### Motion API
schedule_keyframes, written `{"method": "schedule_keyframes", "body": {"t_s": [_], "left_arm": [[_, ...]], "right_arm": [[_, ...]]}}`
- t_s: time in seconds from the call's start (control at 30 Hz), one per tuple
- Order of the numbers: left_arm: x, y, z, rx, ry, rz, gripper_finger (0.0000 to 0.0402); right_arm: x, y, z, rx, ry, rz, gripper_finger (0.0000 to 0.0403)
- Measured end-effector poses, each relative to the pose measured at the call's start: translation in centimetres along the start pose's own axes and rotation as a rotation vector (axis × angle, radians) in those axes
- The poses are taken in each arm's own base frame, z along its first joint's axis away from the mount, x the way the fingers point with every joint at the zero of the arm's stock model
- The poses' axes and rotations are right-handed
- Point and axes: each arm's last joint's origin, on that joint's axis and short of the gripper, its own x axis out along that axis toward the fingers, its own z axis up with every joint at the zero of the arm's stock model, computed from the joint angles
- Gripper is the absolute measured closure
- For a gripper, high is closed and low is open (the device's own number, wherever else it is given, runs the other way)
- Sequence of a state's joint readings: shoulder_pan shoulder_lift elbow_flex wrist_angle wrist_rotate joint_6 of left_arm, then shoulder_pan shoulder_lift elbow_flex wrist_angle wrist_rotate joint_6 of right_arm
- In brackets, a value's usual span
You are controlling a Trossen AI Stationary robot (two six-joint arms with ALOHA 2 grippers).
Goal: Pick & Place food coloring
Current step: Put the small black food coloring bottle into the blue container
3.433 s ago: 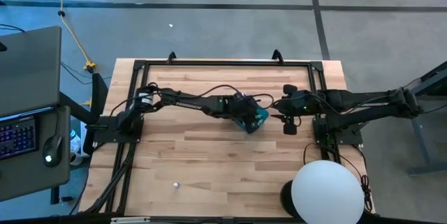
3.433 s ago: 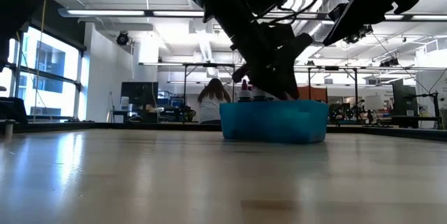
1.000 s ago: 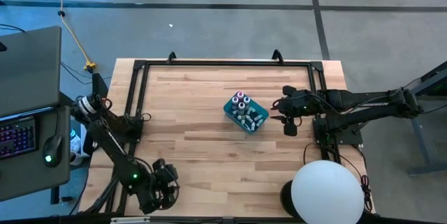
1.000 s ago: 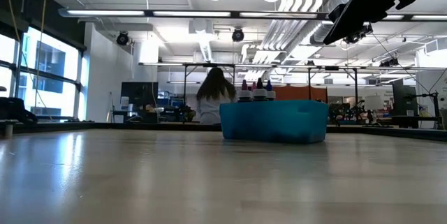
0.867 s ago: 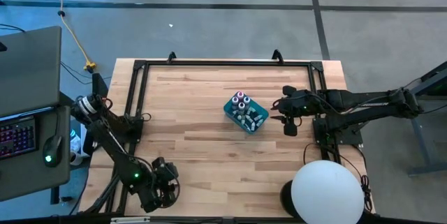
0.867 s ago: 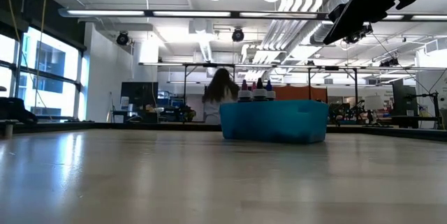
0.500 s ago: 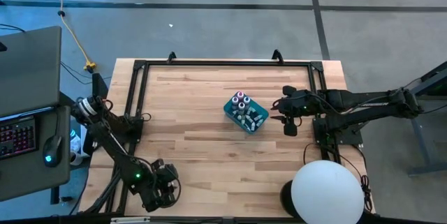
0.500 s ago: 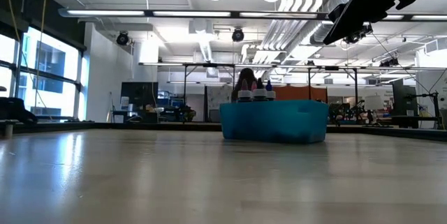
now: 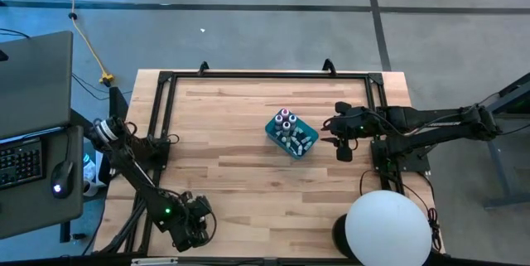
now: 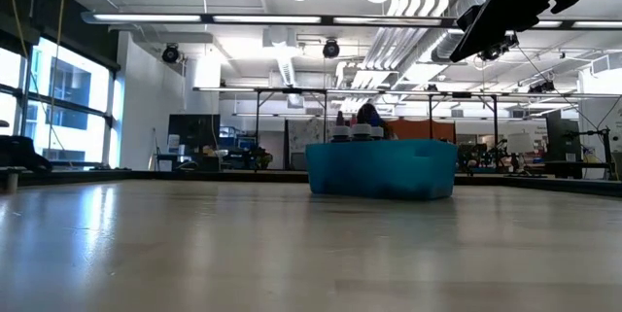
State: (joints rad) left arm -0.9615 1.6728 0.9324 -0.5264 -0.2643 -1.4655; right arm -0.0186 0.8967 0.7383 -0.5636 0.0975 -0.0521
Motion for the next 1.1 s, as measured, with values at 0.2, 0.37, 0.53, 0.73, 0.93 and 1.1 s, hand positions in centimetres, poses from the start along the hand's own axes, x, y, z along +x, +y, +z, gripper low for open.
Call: {"method": "schedule_keyframes", "body": {"t_s": [0.2, 0.37, 0.53, 0.73, 0.93, 1.1], "left_arm": [[1.0, 0.0, -0.3, 0.003, 0.026, 0.031, 0.0223], [1.1, 0.0, -0.3, 0.007, -0.018, 0.039, 0.0223], [1.1, 0.0, -0.3, 0.007, -0.03, 0.043, 0.0223], [1.2, 0.1, -0.2, 0.007, -0.056, 0.052, 0.024], [1.2, 0.3, -0.1, 0.011, -0.083, 0.066, 0.0312], [1.4, 0.1, 0.9, -0.013, -0.2, 0.077, 0.0347]], "right_arm": [[0.0, 0.0, 0.0, 0.0, 0.0, -0.001, 0.0254], [0.0, 0.0, 0.0, 0.0, 0.0, -0.001, 0.0254], [0.0, 0.0, 0.0, 0.0, 0.0, 0.0, 0.0254], [0.0, 0.0, 0.0, 0.0, 0.0, 0.0, 0.0254], [0.0, 0.0, 0.0, 0.0, 0.0, 0.0, 0.0254], [0.0, 0.0, 0.0, 0.001, -0.005, -0.001, 0.0254]]}}
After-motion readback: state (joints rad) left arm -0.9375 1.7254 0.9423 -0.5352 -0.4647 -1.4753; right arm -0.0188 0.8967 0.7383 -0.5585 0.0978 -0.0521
